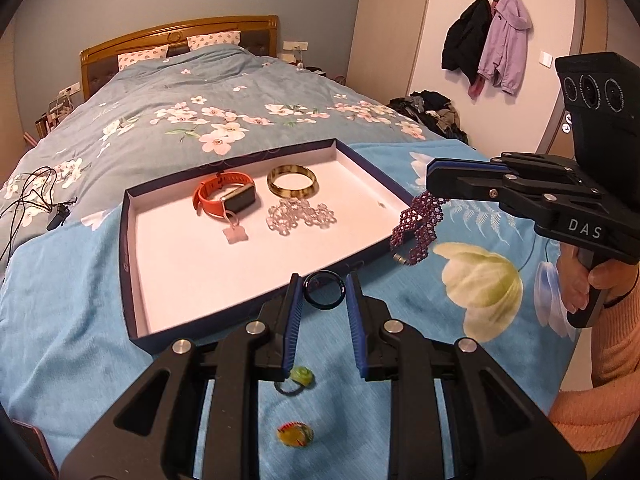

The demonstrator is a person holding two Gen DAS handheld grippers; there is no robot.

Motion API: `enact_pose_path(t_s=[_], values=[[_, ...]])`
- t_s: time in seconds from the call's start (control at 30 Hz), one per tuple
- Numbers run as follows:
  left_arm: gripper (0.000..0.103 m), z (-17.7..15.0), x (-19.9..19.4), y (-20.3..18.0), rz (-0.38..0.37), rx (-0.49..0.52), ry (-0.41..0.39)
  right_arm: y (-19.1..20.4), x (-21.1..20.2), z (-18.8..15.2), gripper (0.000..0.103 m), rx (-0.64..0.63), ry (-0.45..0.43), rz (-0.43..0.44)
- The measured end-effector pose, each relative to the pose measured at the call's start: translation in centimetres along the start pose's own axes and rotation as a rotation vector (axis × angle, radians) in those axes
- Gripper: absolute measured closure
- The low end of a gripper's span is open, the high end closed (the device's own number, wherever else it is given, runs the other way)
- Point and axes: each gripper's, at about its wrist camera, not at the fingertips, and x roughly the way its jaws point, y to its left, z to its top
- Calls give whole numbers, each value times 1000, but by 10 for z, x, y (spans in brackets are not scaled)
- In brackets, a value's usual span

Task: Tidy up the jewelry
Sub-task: 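Drop the purple bracelet into the box with the right tool while the left tool carries the black ring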

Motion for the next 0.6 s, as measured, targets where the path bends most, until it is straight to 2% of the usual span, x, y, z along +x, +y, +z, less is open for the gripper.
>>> enact_pose_path(t_s=[0.6], values=[[81, 18, 19, 16, 45, -6, 15, -7, 27, 27, 98, -5, -9, 3]])
